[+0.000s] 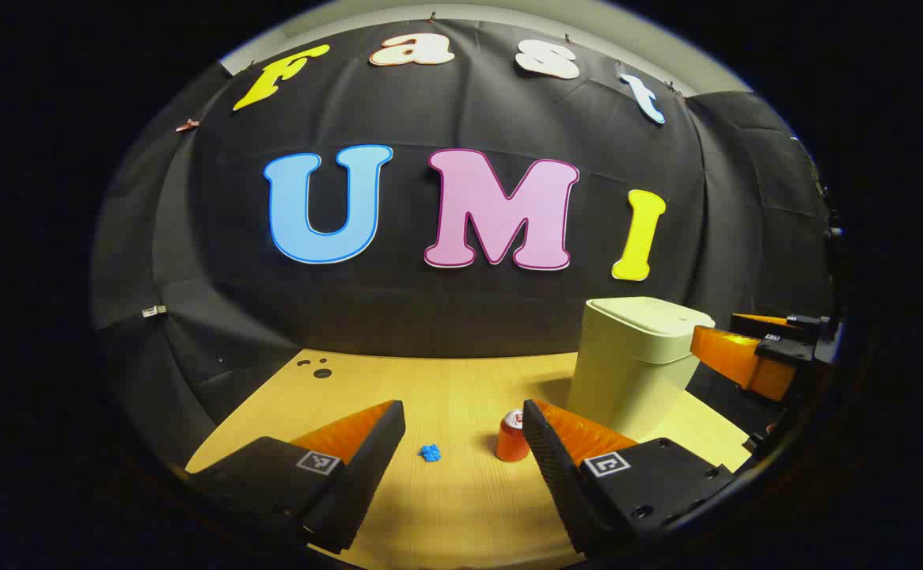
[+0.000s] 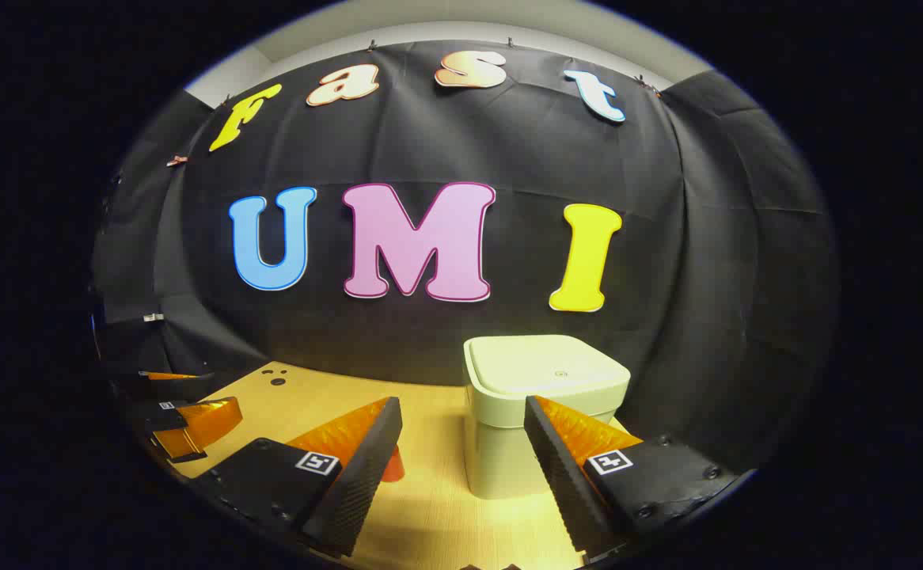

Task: Press the lid of the desktop garbage bin to open it, pick up the crumpled paper on the desktop and throw it into the bin, then pick up the pop can on the desktop and drop it into the bin, and finally close the garbage bin lid.

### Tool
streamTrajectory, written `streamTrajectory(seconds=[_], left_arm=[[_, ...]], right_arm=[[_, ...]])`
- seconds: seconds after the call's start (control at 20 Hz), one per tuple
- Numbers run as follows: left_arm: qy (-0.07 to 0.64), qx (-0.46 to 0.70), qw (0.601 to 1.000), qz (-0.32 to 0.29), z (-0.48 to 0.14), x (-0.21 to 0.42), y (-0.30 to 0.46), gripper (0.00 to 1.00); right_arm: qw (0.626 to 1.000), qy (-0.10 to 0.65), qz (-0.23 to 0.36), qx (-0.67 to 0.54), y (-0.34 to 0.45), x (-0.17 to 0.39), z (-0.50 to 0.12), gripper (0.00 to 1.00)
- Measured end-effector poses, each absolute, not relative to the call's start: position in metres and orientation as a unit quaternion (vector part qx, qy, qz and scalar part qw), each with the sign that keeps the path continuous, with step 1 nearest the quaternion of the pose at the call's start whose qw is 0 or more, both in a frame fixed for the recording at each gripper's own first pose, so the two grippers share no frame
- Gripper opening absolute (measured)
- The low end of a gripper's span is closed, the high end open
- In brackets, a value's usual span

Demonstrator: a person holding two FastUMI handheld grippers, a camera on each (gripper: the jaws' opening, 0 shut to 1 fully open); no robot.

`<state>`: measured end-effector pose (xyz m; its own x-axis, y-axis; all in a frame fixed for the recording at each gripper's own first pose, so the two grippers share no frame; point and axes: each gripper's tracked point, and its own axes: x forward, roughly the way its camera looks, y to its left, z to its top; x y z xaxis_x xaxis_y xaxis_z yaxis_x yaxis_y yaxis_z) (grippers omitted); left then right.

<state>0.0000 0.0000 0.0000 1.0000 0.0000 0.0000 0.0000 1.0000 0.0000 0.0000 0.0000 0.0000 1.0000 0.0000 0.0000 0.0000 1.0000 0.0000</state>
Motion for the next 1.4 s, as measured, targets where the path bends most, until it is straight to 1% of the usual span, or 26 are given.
streamTrajectory(seconds=[0.5,0.9,1.15,1.3,1.35,1.4], left_arm=[[0.004,0.004,1.0,-0.013,-0.008,-0.002,-0.01,0.96],[0.01,-0.001,1.0,-0.005,-0.016,-0.005,-0.01,0.96],[0.008,-0.002,1.0,-0.002,-0.018,-0.006,-0.012,0.96],[0.009,-0.002,1.0,0.002,-0.02,-0.006,-0.012,0.96],[0.01,-0.002,1.0,0.003,-0.021,-0.005,-0.013,0.96],[0.009,-0.002,1.0,0.005,-0.021,-0.005,-0.013,0.96]], right_arm=[[1.0,-0.001,0.007,-0.005,0.003,-0.001,0.002,0.98],[1.0,0.001,0.009,-0.008,0.001,0.001,0.002,0.98],[1.0,-0.012,0.013,-0.011,0.001,0.006,0.013,0.98],[1.0,-0.014,0.021,-0.018,0.003,0.008,0.017,0.97],[0.999,-0.014,0.018,-0.025,0.001,0.008,0.018,0.95],[0.999,-0.014,0.022,-0.033,0.001,0.009,0.019,0.91]])
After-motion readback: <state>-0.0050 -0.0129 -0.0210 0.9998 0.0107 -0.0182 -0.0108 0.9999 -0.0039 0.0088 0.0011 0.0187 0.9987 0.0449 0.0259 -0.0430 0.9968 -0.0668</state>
